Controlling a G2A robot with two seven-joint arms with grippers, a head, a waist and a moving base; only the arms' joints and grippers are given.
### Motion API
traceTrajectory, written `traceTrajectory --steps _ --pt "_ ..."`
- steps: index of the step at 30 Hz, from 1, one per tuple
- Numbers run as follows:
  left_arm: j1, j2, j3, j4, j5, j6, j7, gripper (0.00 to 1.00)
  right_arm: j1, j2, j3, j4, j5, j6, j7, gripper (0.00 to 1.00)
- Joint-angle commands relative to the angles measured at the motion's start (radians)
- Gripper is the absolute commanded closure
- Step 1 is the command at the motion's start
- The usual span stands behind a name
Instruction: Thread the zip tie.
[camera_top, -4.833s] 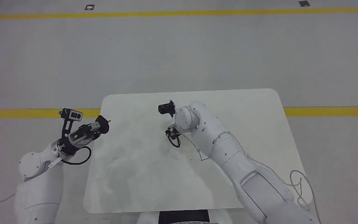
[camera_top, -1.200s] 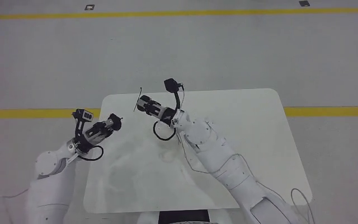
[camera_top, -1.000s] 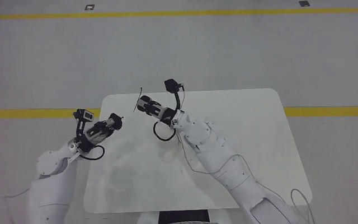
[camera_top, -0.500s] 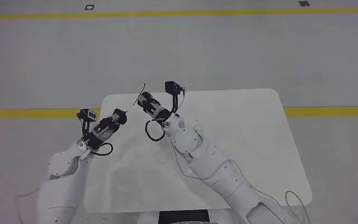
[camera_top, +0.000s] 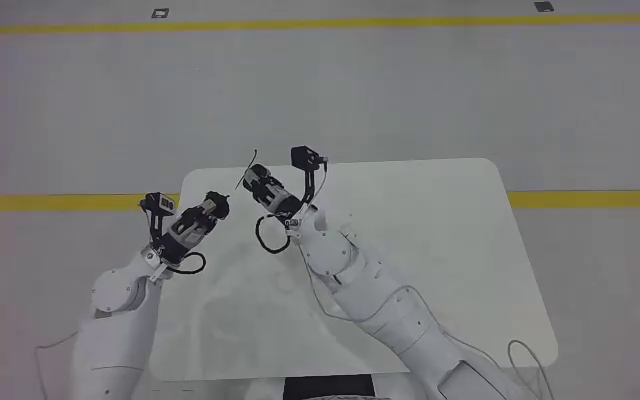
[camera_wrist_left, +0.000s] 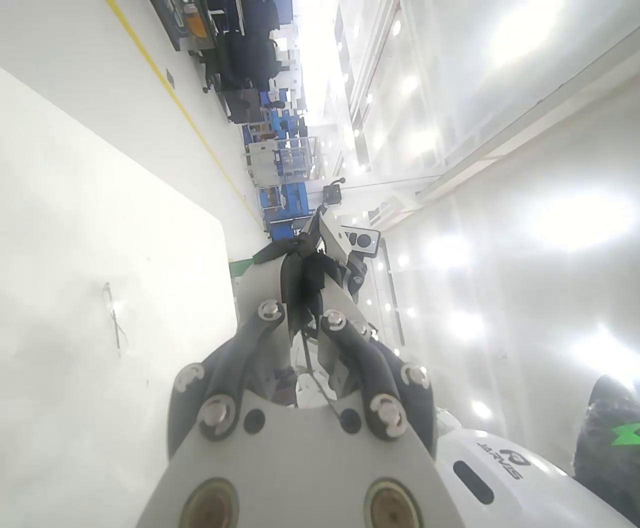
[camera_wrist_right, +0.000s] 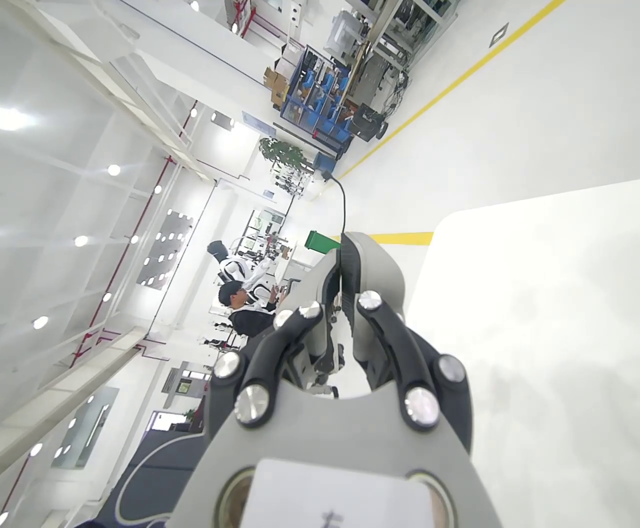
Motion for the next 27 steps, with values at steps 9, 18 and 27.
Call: traceTrajectory --steps 9,18,27 --pt "-0.004 0.006 0.019 -0.002 -0.05 0.083 0.025 1.0 -0.019 0.001 -0.015 -0.017 -0.115 -0.018 -0.051 1.0" --pt "-0.004 0.006 0.02 -0.002 -0.05 0.084 0.025 1.0 -0.02 0.001 -0.014 -0.017 -0.117 -0.022 -0.059 1.0" --pt "-0.004 0.006 0.02 -0.002 -0.05 0.084 0.025 1.0 -0.02 0.001 -0.014 -0.017 -0.117 -0.022 -0.059 1.0"
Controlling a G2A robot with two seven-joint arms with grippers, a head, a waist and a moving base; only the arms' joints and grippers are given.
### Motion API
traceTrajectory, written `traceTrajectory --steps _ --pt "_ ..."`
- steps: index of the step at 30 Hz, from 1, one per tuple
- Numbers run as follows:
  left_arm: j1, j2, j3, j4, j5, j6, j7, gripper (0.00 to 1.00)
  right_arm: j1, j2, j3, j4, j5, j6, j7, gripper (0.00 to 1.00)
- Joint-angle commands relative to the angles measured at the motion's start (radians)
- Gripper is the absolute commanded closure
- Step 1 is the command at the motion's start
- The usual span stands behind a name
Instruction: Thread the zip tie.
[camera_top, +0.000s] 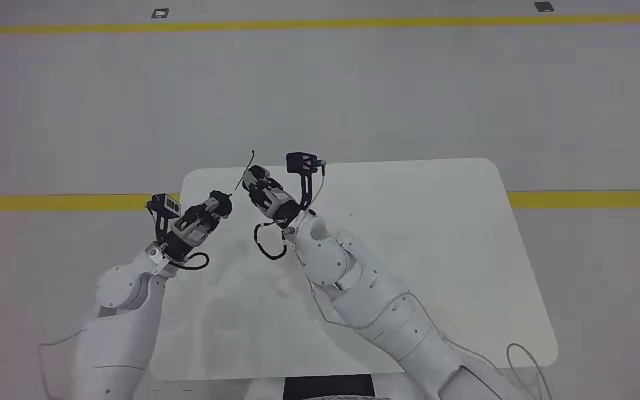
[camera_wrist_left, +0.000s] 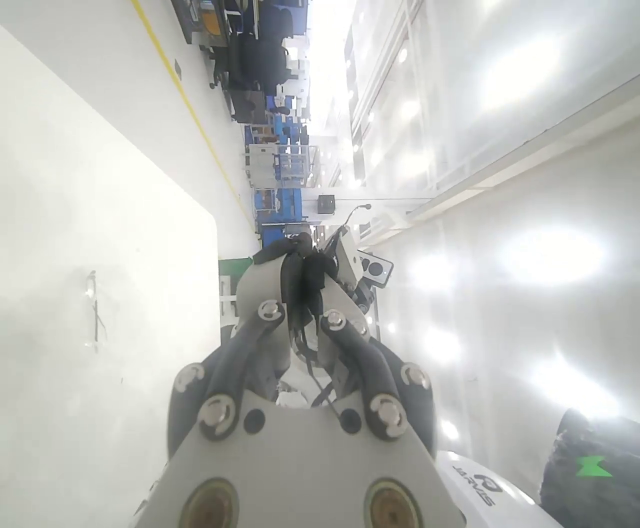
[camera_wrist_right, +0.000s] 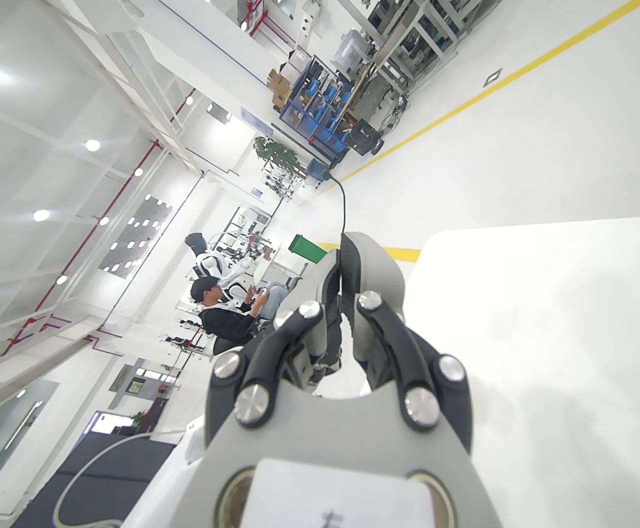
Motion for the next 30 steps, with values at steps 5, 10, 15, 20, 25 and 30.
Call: traceTrajectory --steps 5,10,15,20,25,30 --pt "0.0 0.0 0.0 0.0 0.0 0.0 0.0 1.0 0.0 0.0 0.0 0.0 0.0 0.0 0.0 1.0" --pt "0.0 0.0 0.0 0.0 0.0 0.0 0.0 1.0 0.0 0.0 0.0 0.0 0.0 0.0 0.0 1.0" --pt "0.0 0.0 0.0 0.0 0.0 0.0 0.0 1.0 0.0 0.0 0.0 0.0 0.0 0.0 0.0 1.0" --pt "0.0 0.0 0.0 0.0 0.0 0.0 0.0 1.0 0.0 0.0 0.0 0.0 0.0 0.0 0.0 1.0" --pt "0.0 0.0 0.0 0.0 0.0 0.0 0.0 1.0 -0.004 0.002 -0.001 -0.002 -0.031 -0.004 0.001 1.0" --pt "0.0 0.0 0.0 0.0 0.0 0.0 0.0 1.0 0.006 0.0 -0.011 0.021 -0.069 -0.032 -0.004 1.0"
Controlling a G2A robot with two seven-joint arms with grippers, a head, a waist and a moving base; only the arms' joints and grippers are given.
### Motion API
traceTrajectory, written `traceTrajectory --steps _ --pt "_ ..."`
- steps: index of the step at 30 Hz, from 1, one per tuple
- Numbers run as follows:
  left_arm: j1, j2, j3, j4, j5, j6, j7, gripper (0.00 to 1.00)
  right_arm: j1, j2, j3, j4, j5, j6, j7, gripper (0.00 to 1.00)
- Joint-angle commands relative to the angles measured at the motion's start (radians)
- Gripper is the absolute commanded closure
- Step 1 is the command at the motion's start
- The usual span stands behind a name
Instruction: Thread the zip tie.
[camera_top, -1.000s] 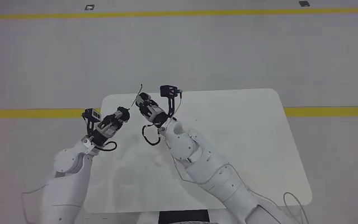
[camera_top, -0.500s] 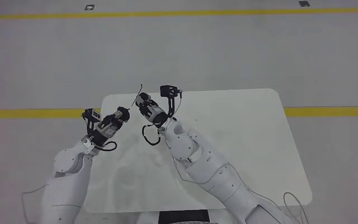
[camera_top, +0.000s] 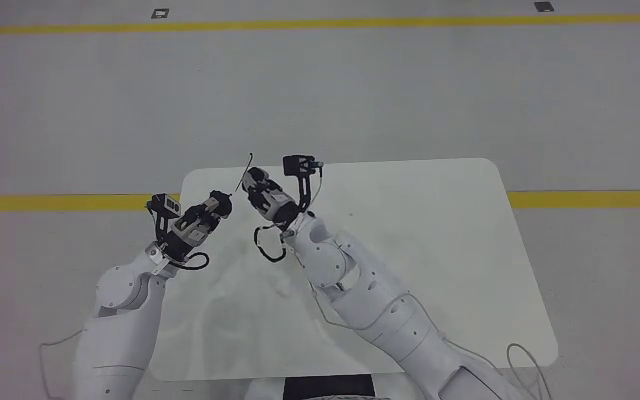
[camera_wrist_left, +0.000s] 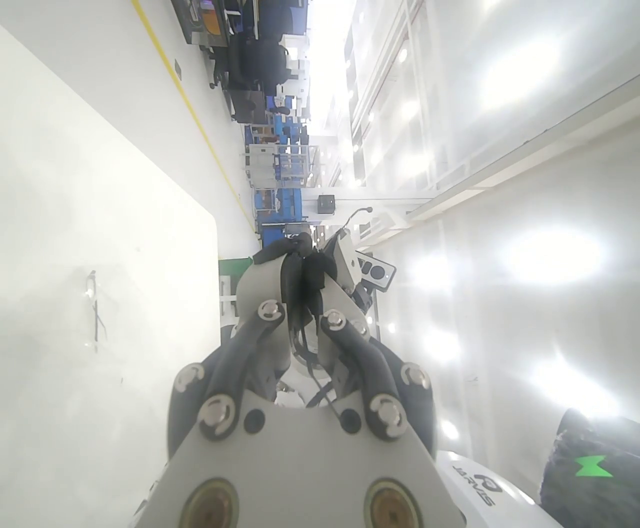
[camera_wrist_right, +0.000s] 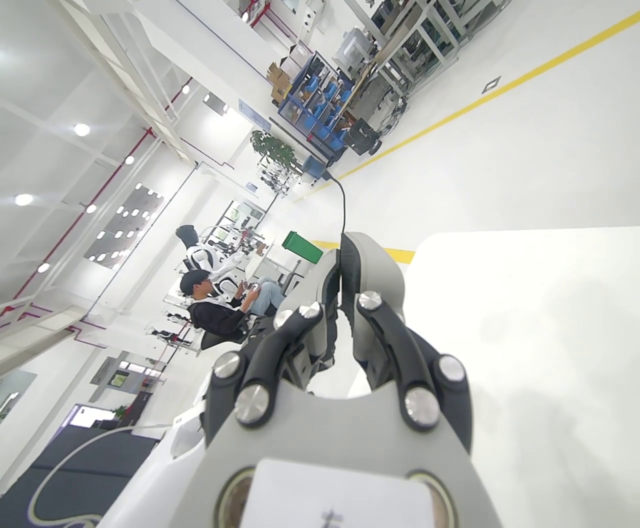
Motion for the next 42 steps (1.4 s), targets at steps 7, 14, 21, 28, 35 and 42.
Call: traceTrajectory --steps 7,14,21,28,35,42 --pt "0.0 0.001 0.012 -0.004 0.001 0.012 0.021 1.0 0.031 -0.013 -0.018 0.056 -0.018 -0.032 -0.032 1.0" --pt "0.004 0.007 0.012 -0.003 0.0 0.016 0.009 1.0 0.031 -0.013 -0.018 0.056 -0.018 -0.032 -0.032 1.0" --pt "0.004 0.007 0.012 -0.003 0.0 0.016 0.009 1.0 0.011 -0.011 -0.01 0.034 -0.048 -0.021 -0.023 1.0" --pt "0.004 0.007 0.012 -0.003 0.0 0.016 0.009 1.0 0.007 -0.015 -0.012 0.032 -0.063 -0.014 -0.016 1.0" --pt "0.004 0.007 0.012 -0.003 0.0 0.016 0.009 1.0 0.003 -0.02 -0.015 0.041 -0.079 -0.006 -0.028 1.0" --pt "0.004 0.007 0.012 -0.003 0.0 0.016 0.009 1.0 0.001 -0.024 -0.015 0.048 -0.093 -0.002 -0.032 1.0"
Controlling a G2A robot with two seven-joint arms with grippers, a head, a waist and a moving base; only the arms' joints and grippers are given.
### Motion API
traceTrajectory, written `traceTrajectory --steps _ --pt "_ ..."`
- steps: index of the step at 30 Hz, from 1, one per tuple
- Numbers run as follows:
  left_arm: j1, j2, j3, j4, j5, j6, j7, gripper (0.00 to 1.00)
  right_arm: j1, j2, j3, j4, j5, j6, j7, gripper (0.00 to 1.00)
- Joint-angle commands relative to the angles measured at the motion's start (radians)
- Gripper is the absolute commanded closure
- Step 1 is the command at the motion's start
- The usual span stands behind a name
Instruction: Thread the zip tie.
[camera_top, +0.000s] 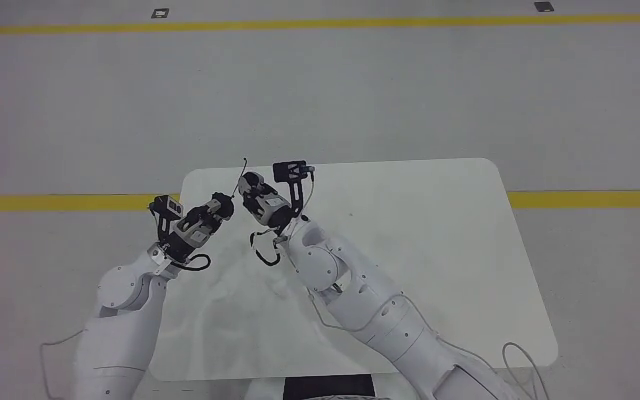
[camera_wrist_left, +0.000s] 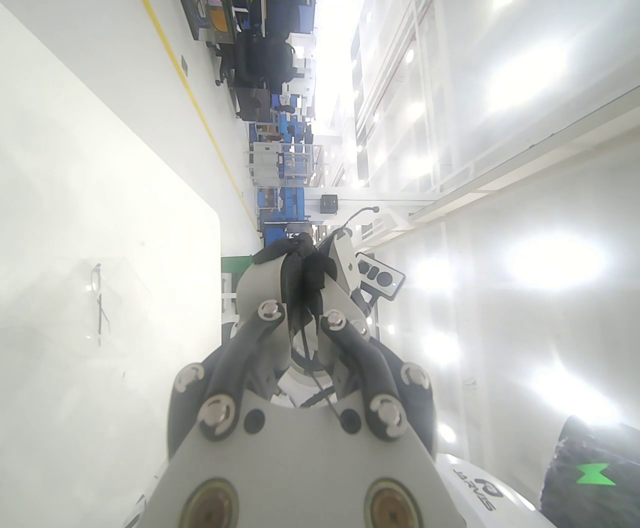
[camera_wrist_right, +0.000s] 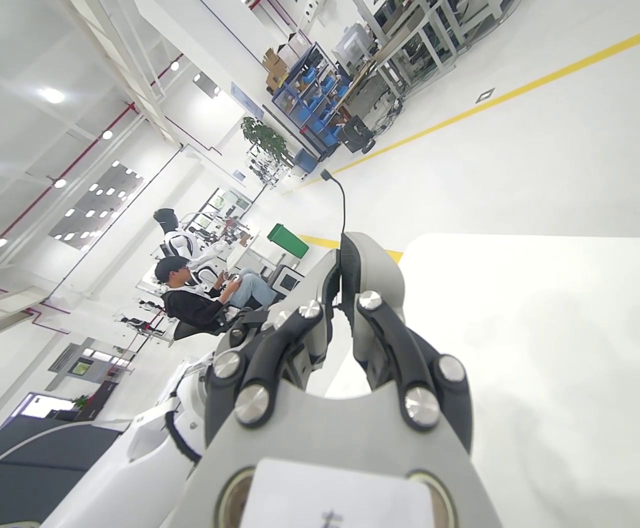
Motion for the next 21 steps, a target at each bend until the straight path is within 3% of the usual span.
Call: traceTrajectory --steps 1,21 --pt "0.0 0.0 0.0 0.0 0.0 0.0 0.0 1.0 -0.001 -0.001 0.0 0.0 -0.005 0.001 -0.001 1.0" --pt "0.0 0.0 0.0 0.0 0.0 0.0 0.0 1.0 -0.017 -0.007 0.011 -0.009 -0.035 0.001 -0.006 1.0"
